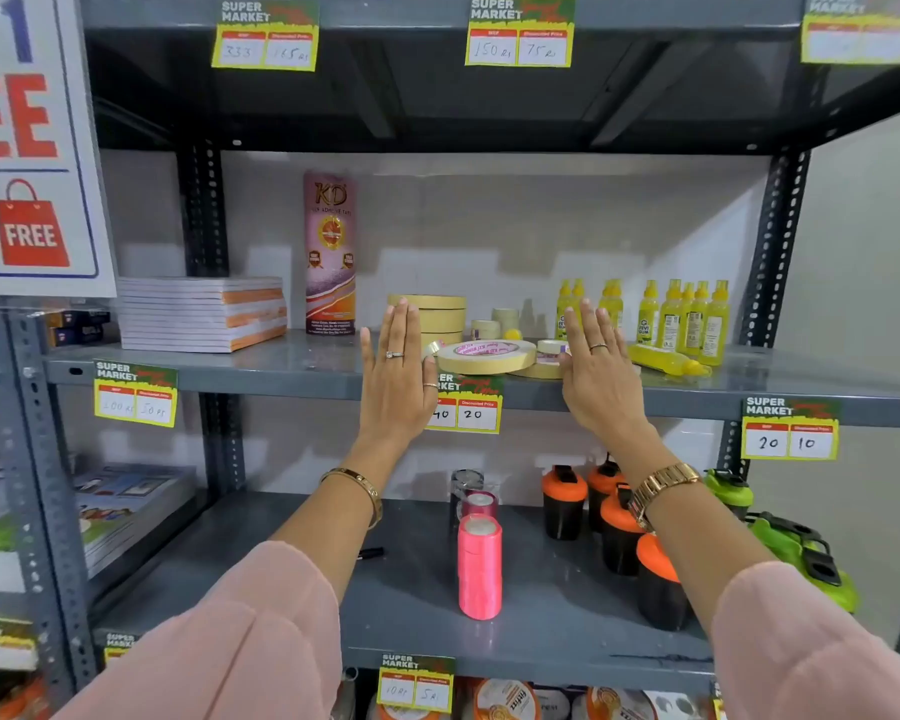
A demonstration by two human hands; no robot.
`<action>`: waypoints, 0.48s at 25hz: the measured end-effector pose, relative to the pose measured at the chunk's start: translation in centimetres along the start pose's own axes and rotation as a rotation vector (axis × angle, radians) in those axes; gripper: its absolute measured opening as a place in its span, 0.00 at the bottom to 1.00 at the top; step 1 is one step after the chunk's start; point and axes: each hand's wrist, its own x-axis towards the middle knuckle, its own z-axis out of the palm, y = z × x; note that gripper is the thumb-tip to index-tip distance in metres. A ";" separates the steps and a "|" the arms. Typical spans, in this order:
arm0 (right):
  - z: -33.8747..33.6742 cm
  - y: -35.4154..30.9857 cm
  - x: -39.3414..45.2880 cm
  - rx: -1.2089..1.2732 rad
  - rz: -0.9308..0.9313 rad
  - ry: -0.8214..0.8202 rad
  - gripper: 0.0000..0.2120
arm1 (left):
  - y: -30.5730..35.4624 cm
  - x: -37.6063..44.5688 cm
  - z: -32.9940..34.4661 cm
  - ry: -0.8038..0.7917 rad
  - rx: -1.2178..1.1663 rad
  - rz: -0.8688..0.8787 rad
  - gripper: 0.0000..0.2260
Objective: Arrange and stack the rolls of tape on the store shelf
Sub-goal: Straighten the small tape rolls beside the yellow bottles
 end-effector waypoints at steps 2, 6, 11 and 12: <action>-0.1 0.1 0.7 0.014 0.007 -0.049 0.25 | 0.1 0.2 0.0 0.019 0.005 -0.019 0.26; -0.1 0.1 3.0 0.051 0.084 -0.237 0.25 | 0.2 0.3 0.8 -0.003 0.009 -0.010 0.25; 0.4 -0.2 5.9 0.056 0.186 -0.436 0.25 | -0.7 0.7 1.9 -0.042 0.095 -0.031 0.24; 0.7 -0.1 6.5 0.039 0.207 -0.470 0.25 | -1.0 0.7 2.3 -0.053 0.107 -0.033 0.24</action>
